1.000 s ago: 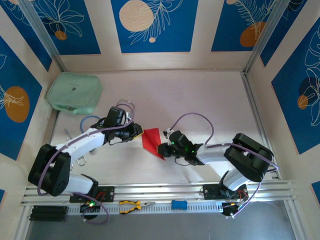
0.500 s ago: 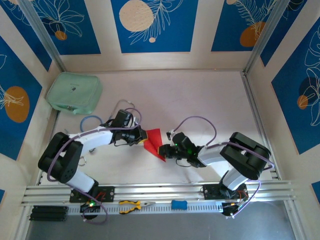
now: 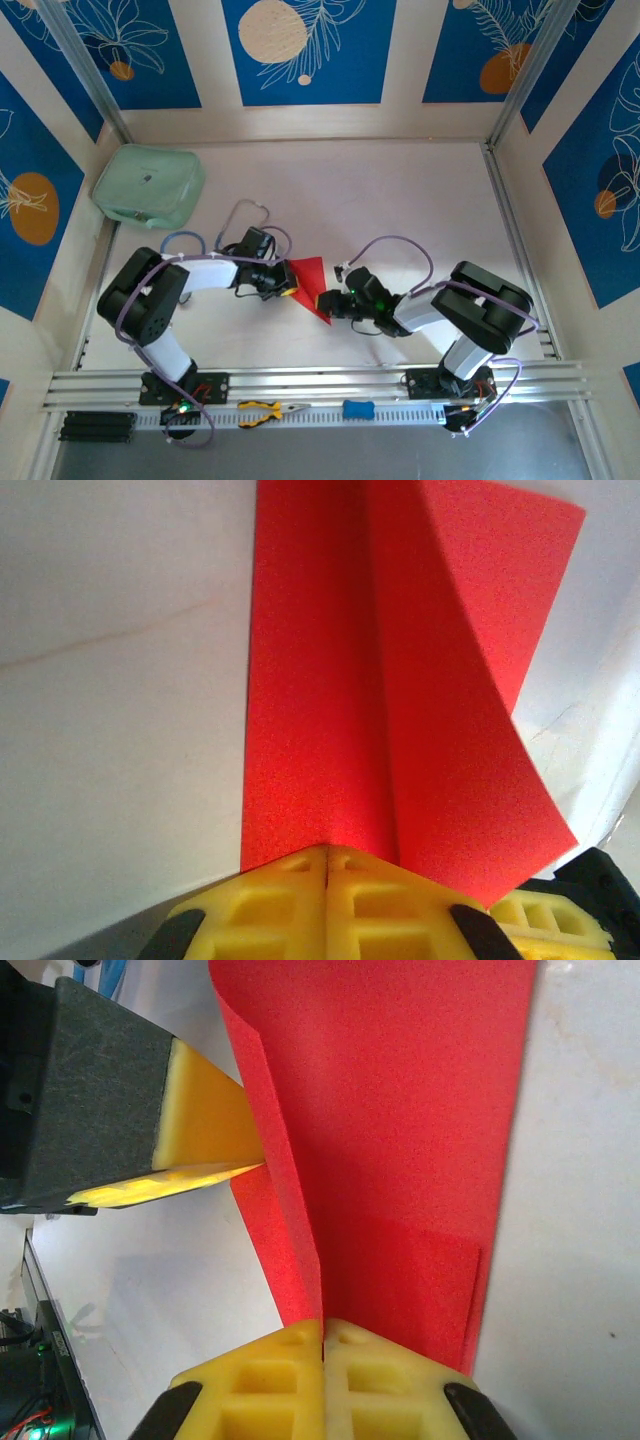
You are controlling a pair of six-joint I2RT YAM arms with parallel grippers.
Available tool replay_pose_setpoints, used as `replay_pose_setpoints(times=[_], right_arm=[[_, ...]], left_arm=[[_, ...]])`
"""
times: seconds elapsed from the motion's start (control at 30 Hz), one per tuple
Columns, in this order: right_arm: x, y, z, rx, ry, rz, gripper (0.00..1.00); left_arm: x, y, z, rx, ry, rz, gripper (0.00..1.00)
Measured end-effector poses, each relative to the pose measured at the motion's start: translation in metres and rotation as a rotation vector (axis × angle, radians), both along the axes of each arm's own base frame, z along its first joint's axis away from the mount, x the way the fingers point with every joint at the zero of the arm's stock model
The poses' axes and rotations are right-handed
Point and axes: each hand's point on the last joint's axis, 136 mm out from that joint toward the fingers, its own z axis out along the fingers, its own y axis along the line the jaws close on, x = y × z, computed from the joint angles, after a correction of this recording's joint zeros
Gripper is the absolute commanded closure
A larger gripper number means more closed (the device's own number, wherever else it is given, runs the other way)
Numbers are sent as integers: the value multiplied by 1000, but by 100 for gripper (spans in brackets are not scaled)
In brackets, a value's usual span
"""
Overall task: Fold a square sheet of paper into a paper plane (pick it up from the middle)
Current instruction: Fourth fold the wing at the center of the table.
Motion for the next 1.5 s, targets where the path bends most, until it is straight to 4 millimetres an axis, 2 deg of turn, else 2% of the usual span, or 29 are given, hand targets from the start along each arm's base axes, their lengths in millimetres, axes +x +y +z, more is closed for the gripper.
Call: replay_pose_setpoints(times=[0.53, 1.07, 1.17, 1.3, 1.5], right_arm=[[3, -10, 0, 40, 17, -50, 97], [0, -8, 3, 60, 32, -55, 97], [-2, -3, 7, 54, 26, -36, 96], [-3, 5, 16, 7, -15, 12, 96], [3, 8, 28, -102, -134, 80, 96]], left_arm=[[0, 1, -1, 3, -19, 1, 95], [0, 3, 0, 19, -21, 9, 94], [-1, 4, 0, 19, -25, 11, 88], [0, 8, 6, 27, -46, 24, 73], [9, 15, 41, 21, -157, 72, 43]])
